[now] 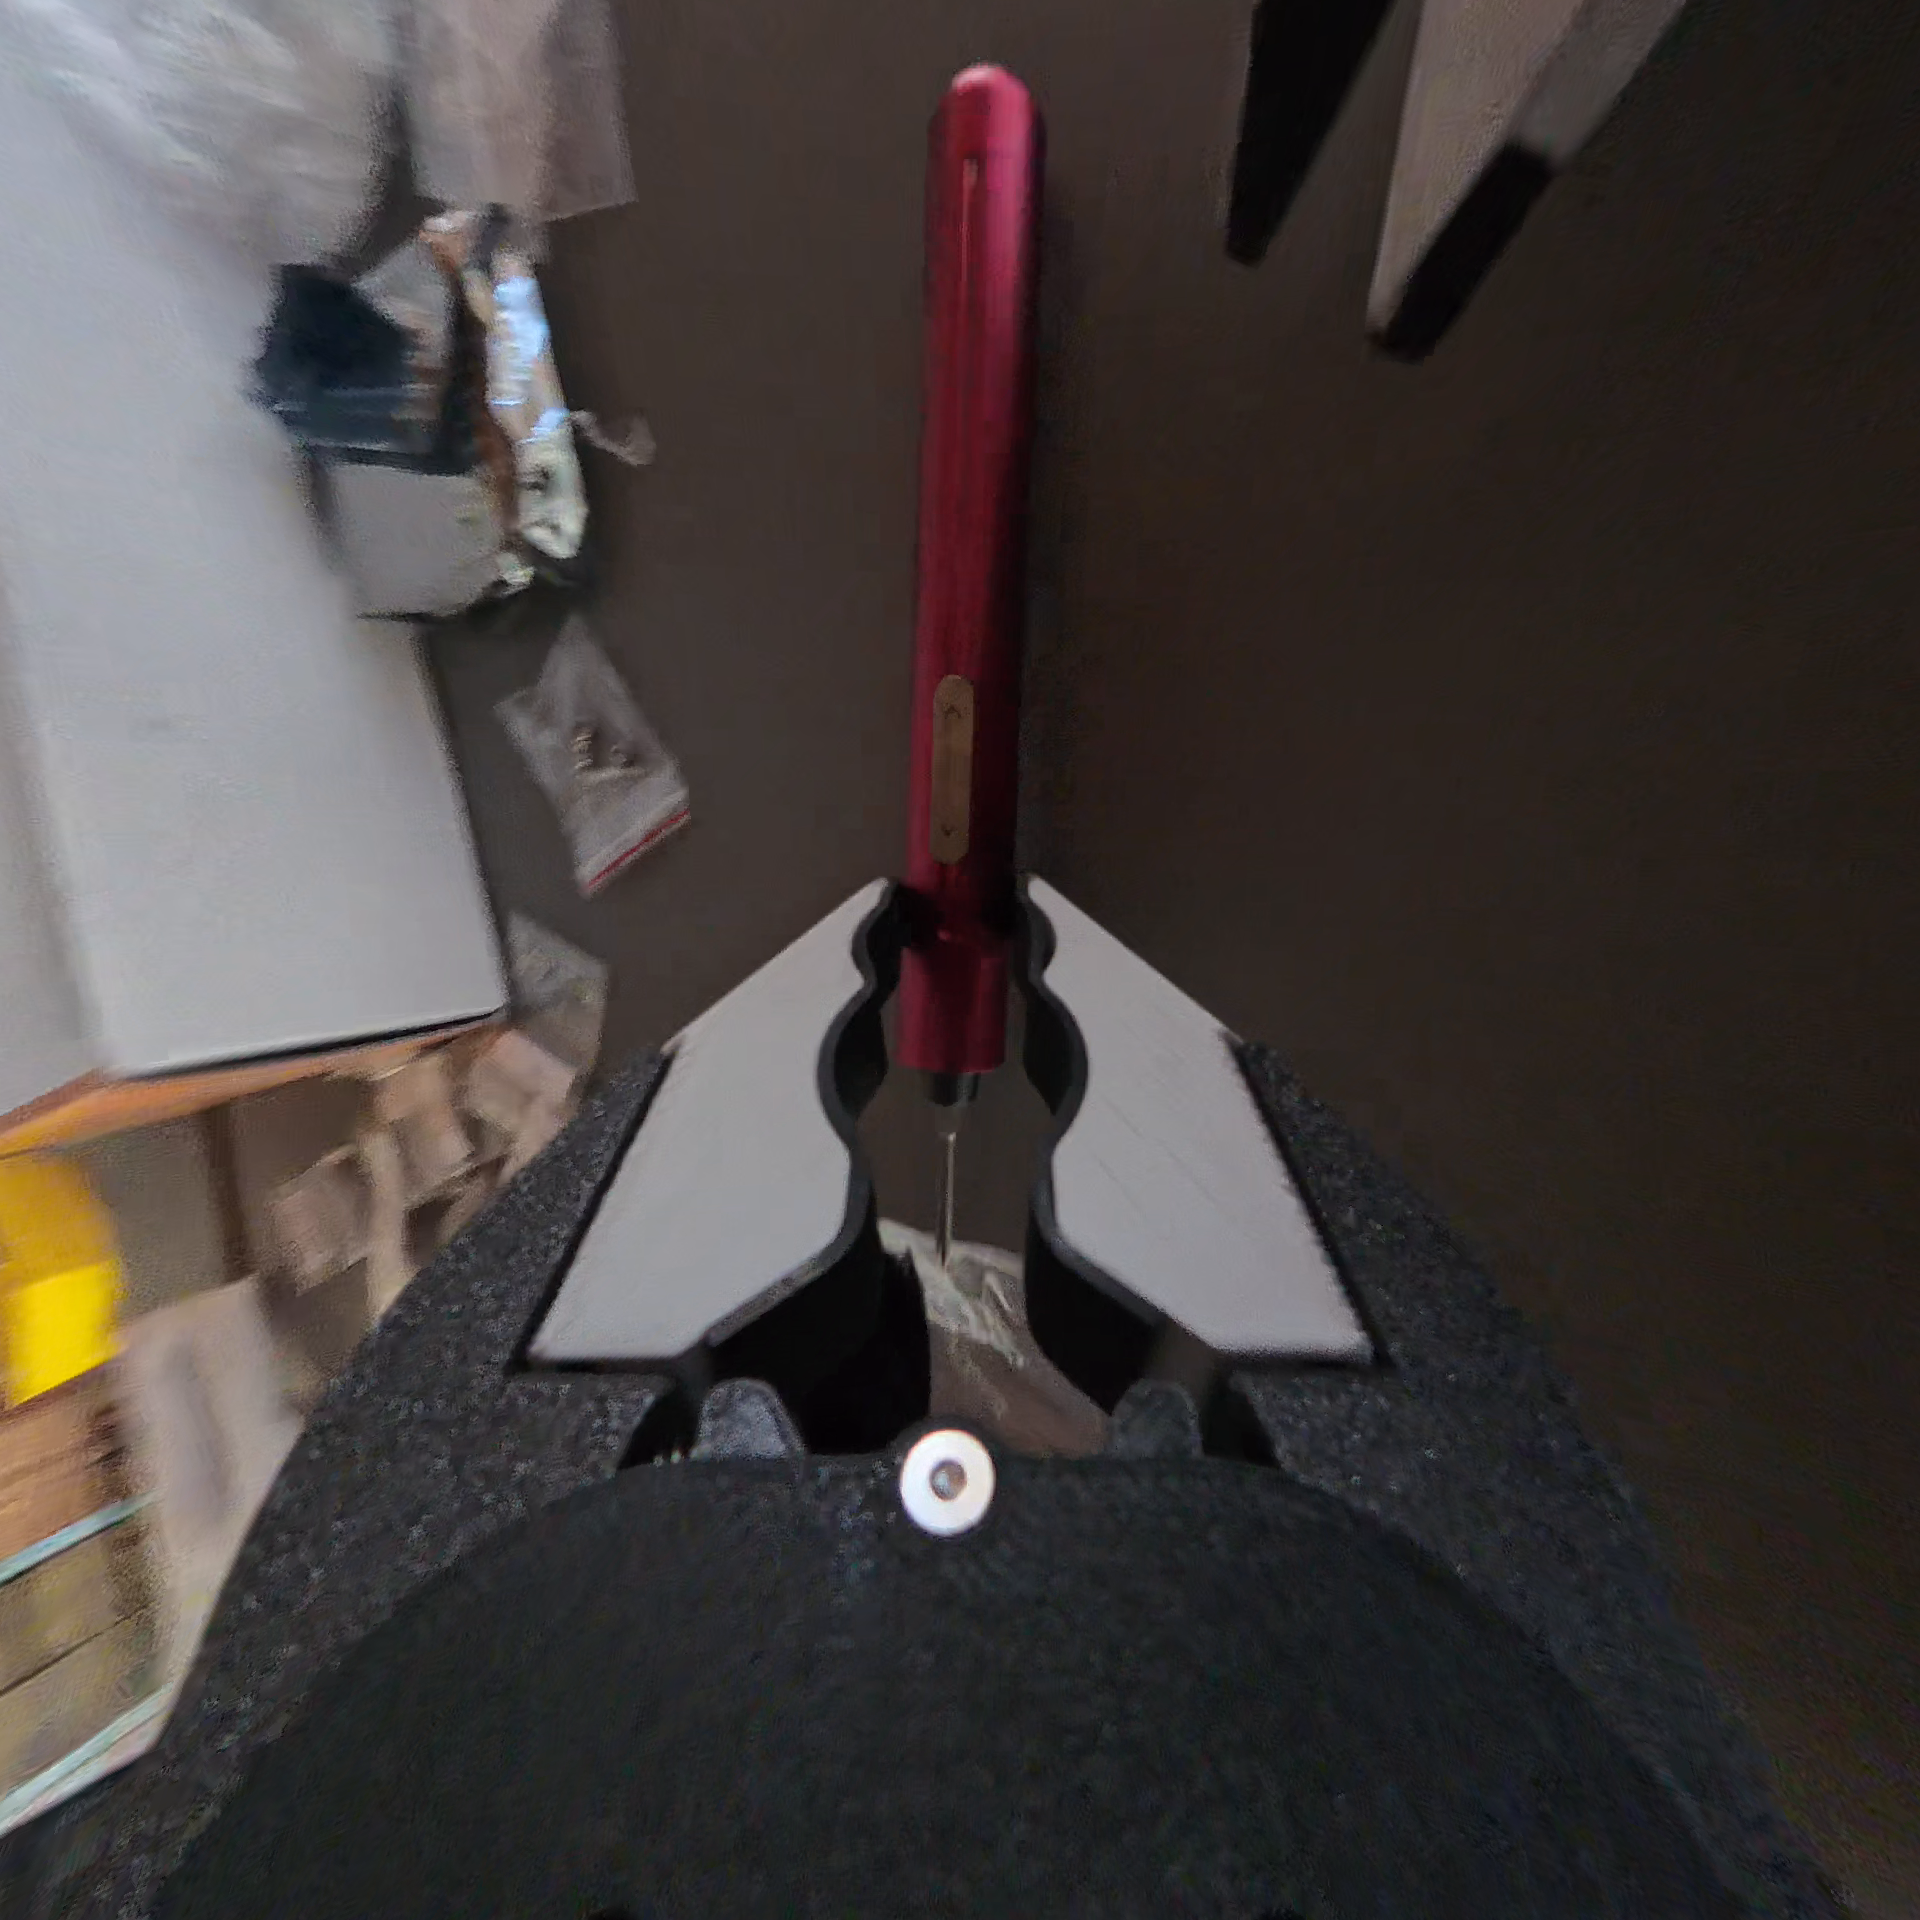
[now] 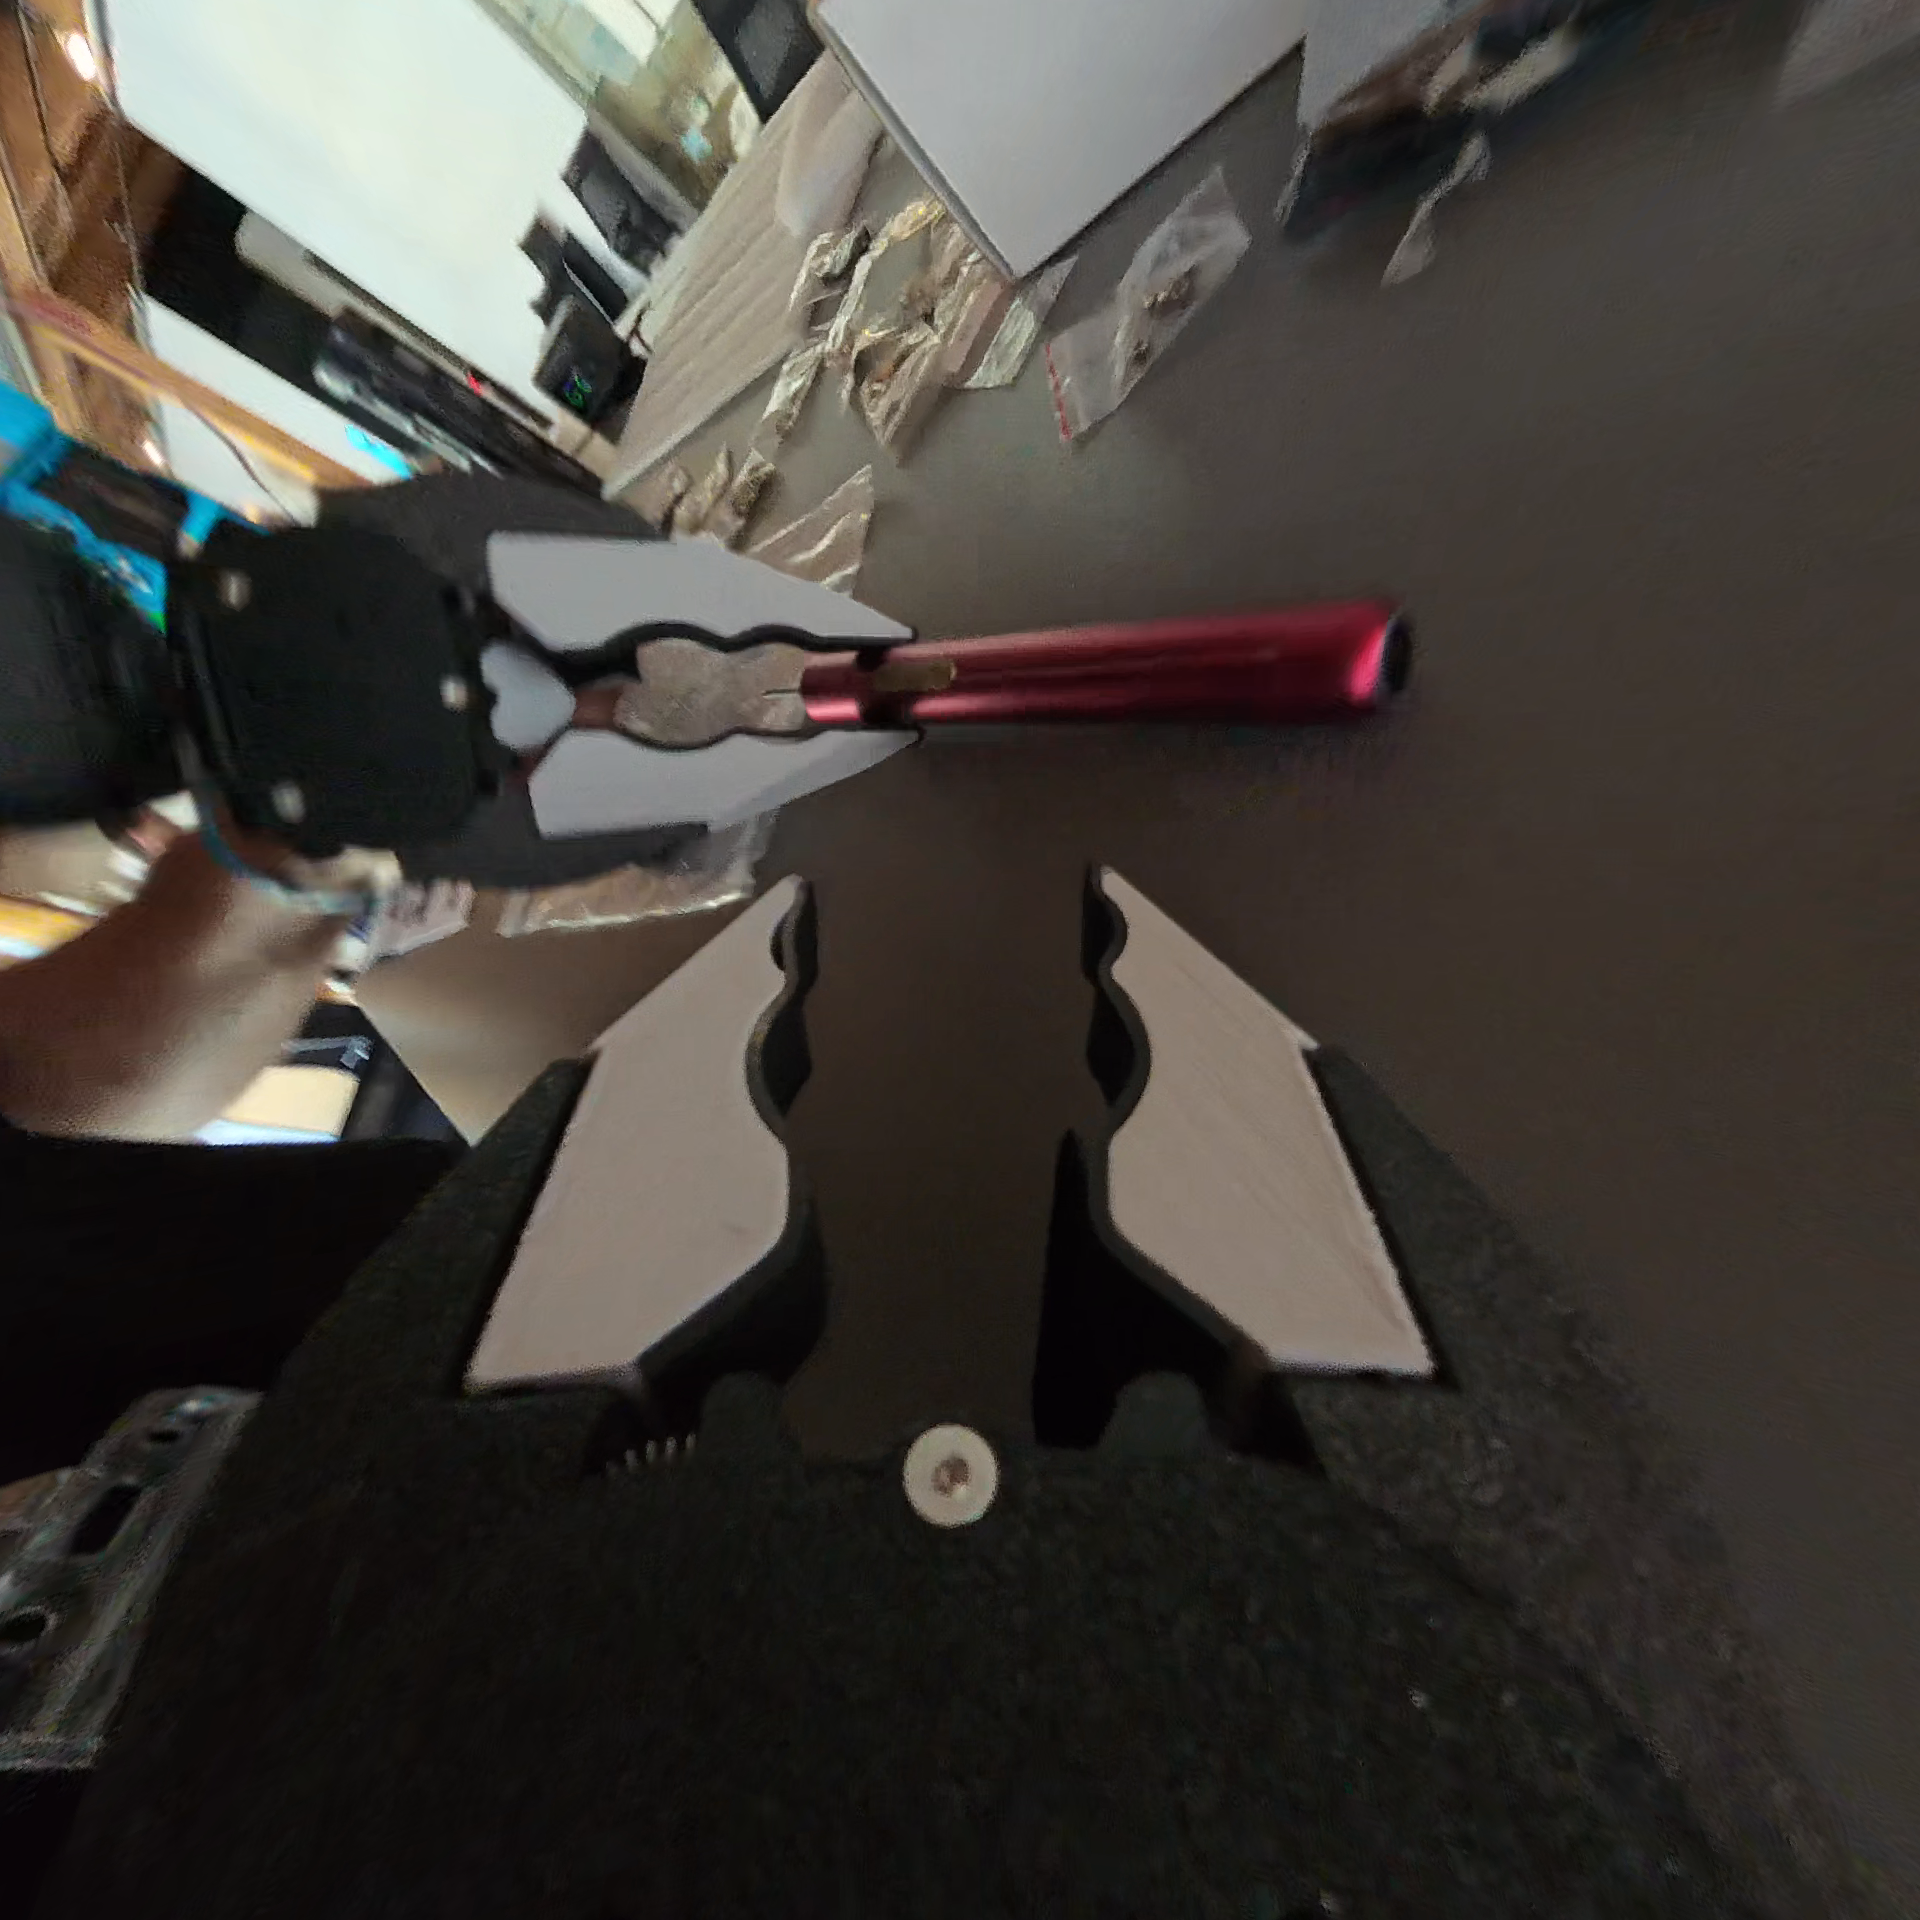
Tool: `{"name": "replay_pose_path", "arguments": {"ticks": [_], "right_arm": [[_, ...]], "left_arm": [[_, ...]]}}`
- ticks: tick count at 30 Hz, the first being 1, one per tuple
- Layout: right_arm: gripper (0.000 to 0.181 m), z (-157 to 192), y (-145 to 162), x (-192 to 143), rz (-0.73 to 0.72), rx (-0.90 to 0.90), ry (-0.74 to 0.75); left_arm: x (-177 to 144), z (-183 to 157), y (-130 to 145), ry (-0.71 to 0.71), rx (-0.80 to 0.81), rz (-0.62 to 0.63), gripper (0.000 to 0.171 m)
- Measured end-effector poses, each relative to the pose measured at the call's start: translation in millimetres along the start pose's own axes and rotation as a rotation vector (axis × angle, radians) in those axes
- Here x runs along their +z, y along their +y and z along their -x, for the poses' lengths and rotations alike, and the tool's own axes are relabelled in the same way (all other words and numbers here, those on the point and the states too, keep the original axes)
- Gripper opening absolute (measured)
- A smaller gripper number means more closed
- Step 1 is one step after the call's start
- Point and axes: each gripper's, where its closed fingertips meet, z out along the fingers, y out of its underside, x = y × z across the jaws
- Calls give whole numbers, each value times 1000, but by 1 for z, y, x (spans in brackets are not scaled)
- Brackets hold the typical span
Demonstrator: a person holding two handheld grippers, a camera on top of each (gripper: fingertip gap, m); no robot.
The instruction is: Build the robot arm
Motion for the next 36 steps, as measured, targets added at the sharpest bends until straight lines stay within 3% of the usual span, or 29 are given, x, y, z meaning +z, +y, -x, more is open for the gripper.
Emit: {"name": "replay_pose_path", "arguments": {"ticks": [2, 8, 12, 16, 20, 24, 28, 30, 33, 36], "right_arm": [[55, 11, 8, 14, -24, 93, -22], [65, 36, 0, 39, -71, 209, -123], [69, 58, -22, 45, -140, 268, -313], [61, 100, -58, 38, -258, 106, -460], [44, 136, -78, 36, -243, -52, -501], [39, 161, -77, 43, -151, -151, -534], [23, 170, -74, 47, -114, -209, -540], [22, 167, -70, 54, -84, -262, -466], [22, 188, -69, 50, -60, -276, -522], [22, 194, -67, 51, -53, -415, -467]], "left_arm": [[-11, 1, 3, -152, 78, 6, 19], [-44, 8, -2, -368, 182, -32, 19], [-72, 21, -10, -473, 165, -98, 19], [-108, 37, -23, -567, 88, -203, 19], [-141, 47, -29, -684, 30, -282, 18], [-156, 45, -29, -702, -35, -336, 19], [-161, 43, -27, -615, -154, -421, 20], [-151, 44, -16, -552, -222, -376, 21], [-152, 53, -2, -652, -204, -321, 18], [-155, 53, -1, -614, -255, -350, 16]]}}
